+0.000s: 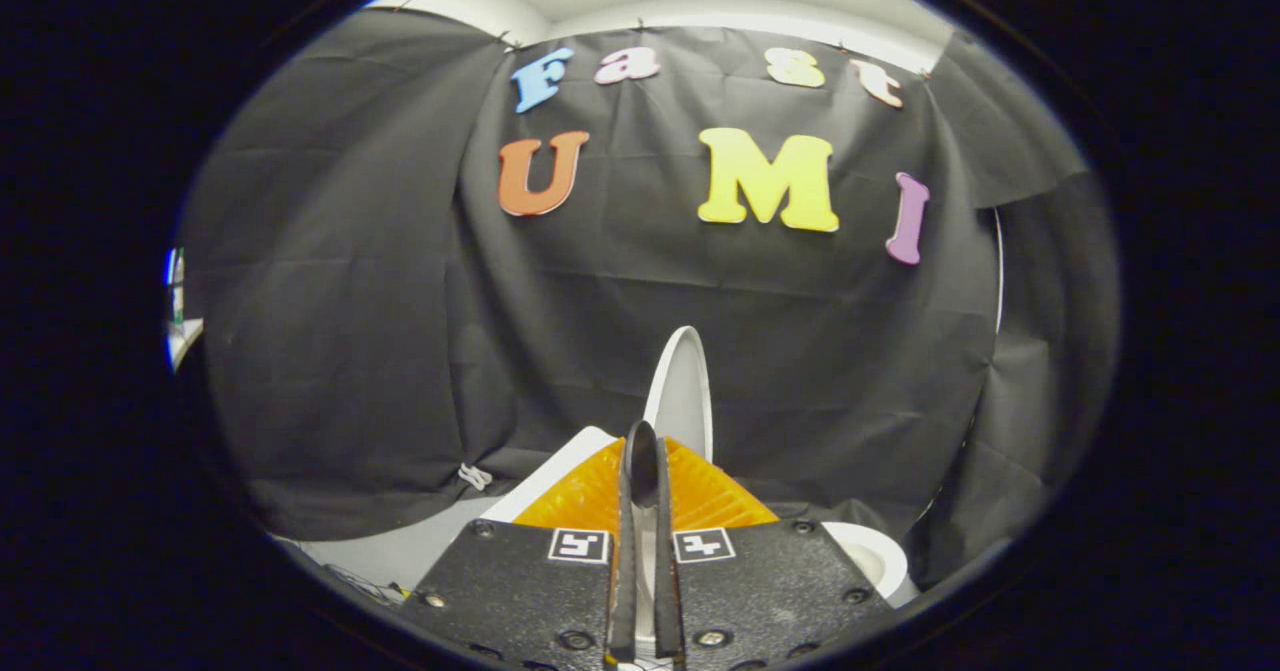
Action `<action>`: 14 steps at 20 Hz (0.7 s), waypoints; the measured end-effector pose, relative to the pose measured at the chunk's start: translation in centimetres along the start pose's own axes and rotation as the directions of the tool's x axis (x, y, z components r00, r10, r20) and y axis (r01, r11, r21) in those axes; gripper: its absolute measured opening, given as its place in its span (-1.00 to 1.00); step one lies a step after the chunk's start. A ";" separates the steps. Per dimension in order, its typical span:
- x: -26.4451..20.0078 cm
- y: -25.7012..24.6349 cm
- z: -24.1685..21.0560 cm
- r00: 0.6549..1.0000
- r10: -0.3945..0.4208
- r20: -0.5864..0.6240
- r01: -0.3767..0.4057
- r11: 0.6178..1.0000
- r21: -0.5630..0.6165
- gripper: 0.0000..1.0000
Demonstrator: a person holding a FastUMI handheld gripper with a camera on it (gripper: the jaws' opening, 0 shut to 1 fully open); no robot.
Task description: Open the toilet lid.
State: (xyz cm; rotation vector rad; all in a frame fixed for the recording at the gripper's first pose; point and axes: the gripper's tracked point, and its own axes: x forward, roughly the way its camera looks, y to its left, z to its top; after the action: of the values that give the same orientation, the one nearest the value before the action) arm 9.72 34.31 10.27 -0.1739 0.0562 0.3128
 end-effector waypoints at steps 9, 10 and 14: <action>-6.3 -2.1 6.9 0.954 0.071 0.291 -0.075 0.997 0.005 1.00; -7.5 -2.8 7.6 0.940 0.080 0.333 -0.087 0.996 0.005 1.00; -10.4 -7.9 6.7 0.931 0.045 0.363 -0.072 0.996 0.061 1.00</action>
State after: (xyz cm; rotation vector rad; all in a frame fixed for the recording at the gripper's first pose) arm 2.49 24.97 18.96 -0.0392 -0.2928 0.3983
